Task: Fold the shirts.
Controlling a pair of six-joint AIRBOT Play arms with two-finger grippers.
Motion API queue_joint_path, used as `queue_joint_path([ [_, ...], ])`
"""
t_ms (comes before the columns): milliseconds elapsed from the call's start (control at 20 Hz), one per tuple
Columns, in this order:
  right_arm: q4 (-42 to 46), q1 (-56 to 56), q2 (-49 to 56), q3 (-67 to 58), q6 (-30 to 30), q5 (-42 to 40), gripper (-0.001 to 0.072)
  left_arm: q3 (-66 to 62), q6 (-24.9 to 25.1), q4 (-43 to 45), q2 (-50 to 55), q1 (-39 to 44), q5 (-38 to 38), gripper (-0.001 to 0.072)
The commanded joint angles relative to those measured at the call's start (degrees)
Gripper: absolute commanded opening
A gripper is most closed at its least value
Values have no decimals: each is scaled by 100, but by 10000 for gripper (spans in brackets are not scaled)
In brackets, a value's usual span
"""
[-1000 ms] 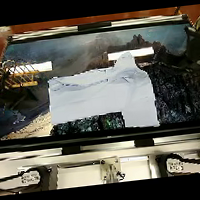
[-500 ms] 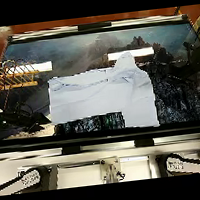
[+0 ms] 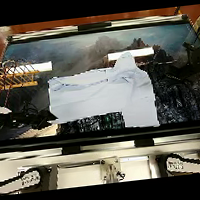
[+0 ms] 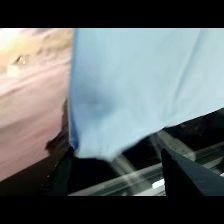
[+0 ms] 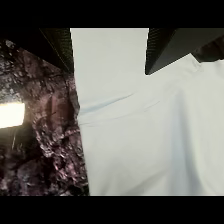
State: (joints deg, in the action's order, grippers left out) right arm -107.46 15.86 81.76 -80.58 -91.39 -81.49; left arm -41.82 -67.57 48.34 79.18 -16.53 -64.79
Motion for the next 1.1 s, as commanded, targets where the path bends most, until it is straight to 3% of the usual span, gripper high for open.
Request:
queue_joint_path([
  [0, -4, 2, -2, 2, 11, 4, 542, 22, 44, -195, 251, 249, 358, 541],
  [50, -2, 2, -2, 2, 11, 4, 542, 22, -20, -232, 315, 313, 358, 409],
  [150, -2, 2, -2, 15, 31, 0, 542, 22, -245, -232, 374, 369, 372, 346],
  [250, -2, 2, -2, 162, 28, -7, 542, -17, -136, -232, 374, 363, 232, 44],
  [550, -245, 2, 216, 1110, -216, 448, 542, -382, 50, -229, 120, 334, -46, 37],
  [1050, -570, 81, 1399, 1130, -793, 1338, 542, -382, 157, -229, -164, 334, -326, 37],
])
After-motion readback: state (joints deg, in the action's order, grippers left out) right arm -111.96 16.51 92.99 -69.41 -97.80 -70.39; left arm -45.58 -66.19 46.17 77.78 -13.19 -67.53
